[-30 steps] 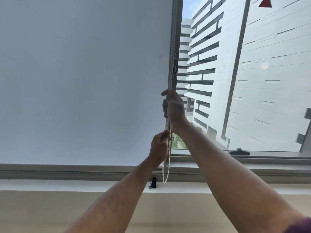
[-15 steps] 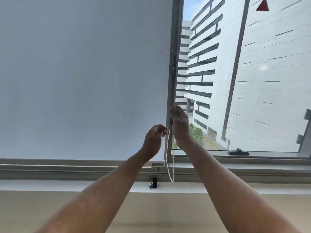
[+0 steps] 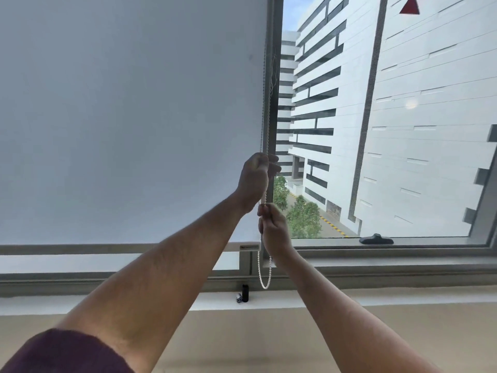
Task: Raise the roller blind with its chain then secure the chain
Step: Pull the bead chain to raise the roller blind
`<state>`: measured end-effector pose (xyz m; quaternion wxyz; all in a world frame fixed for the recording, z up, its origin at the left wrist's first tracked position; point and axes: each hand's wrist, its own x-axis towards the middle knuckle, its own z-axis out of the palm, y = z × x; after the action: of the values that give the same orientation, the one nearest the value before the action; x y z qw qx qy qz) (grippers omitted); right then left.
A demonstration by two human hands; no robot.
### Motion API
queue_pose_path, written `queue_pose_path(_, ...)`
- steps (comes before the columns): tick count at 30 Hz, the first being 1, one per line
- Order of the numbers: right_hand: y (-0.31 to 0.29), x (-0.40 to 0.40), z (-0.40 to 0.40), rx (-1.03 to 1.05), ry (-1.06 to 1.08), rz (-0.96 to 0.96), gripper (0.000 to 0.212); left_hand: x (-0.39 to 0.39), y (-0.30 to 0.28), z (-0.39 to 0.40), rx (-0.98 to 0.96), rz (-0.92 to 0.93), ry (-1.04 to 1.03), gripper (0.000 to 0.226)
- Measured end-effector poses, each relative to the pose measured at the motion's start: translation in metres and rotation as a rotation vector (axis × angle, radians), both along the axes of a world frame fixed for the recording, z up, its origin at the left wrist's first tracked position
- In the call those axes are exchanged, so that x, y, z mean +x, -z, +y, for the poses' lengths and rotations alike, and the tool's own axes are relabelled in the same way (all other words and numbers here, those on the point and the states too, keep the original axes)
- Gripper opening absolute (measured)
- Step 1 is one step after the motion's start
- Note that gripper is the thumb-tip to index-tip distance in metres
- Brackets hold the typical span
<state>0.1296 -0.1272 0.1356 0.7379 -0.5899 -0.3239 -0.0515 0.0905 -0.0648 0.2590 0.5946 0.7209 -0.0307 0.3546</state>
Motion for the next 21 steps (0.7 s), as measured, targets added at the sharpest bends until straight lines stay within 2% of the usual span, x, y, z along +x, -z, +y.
queue_pose_path(4,0.024,0.004,-0.003,-0.040,-0.005,0.019,0.036,0.006,0.007,-0.008,-0.026,0.010,0.049,0.034)
queue_pose_path(9,0.043,0.013,-0.016,-0.156,-0.006,-0.002,0.035,0.008,0.036,-0.013,-0.032,-0.019,-0.008,0.027)
queue_pose_path(12,0.049,0.018,-0.026,-0.233,-0.067,0.052,0.035,0.008,0.053,-0.013,-0.031,-0.016,-0.059,0.029)
queue_pose_path(17,0.023,0.031,-0.035,-0.093,-0.099,0.191,0.032,0.009,0.073,-0.019,-0.024,0.018,-0.067,0.027)
queue_pose_path(21,-0.023,0.033,-0.033,0.027,-0.096,0.184,0.035,0.011,0.086,-0.021,-0.053,0.046,-0.073,0.032)
